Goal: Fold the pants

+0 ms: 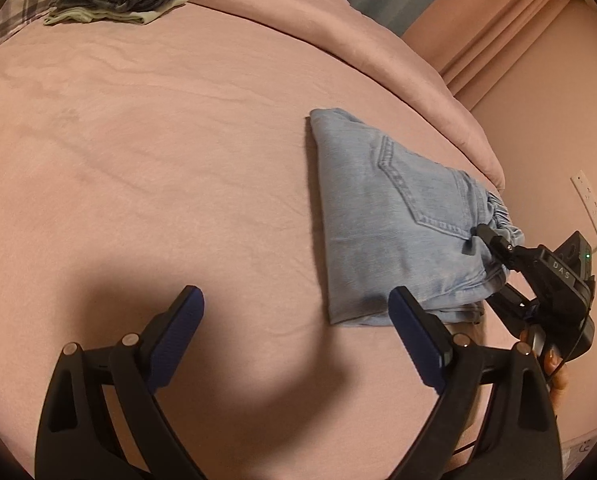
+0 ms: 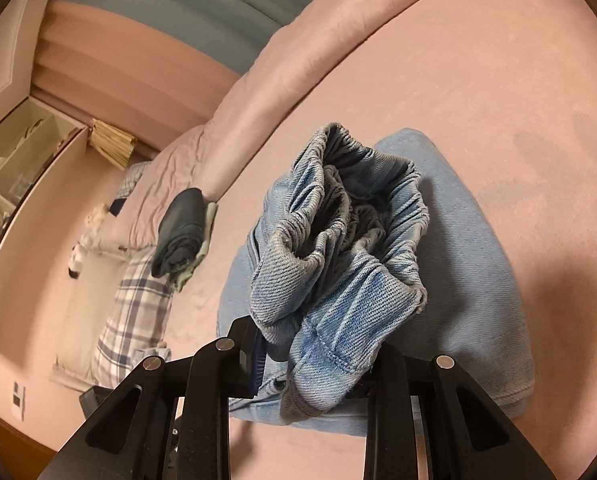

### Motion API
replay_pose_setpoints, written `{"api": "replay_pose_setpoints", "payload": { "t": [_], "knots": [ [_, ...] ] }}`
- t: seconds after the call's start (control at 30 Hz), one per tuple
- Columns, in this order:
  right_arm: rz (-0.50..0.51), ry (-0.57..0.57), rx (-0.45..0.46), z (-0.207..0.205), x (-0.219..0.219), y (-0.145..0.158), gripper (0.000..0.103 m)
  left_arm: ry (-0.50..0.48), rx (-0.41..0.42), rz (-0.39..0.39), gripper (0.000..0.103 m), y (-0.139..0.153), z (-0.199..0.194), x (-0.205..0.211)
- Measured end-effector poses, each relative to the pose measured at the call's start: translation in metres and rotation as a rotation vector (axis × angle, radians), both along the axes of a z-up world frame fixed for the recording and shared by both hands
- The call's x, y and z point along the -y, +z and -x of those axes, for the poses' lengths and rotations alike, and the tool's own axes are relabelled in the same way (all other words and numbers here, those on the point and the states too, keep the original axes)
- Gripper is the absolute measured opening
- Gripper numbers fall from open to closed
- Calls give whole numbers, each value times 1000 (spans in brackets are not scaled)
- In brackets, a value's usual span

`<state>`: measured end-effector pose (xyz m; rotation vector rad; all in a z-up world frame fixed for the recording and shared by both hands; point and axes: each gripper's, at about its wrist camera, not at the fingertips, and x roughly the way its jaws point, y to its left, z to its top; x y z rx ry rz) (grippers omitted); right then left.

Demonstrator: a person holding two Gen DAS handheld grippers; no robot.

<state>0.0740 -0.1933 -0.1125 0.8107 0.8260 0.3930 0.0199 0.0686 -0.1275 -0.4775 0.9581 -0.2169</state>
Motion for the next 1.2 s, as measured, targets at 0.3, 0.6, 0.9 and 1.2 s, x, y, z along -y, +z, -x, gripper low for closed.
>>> {"api": "replay_pose_setpoints", "payload": {
  "t": [0.3,0.6,0.9,1.2],
  "knots": [
    [49,9,93,3,0,21,28,-55,72,-39,94,24,-24,18],
    [29,39,-38,0,5,-31,28,-84,78,-82,94,32,-45,42],
    [35,61,-56,8,11,-22,33,-140,115,-134,94,40,-70,80],
    [136,-17,-36,35,27,-4,53,-185,8,-283,95,1,-116,114]
  ]
}}
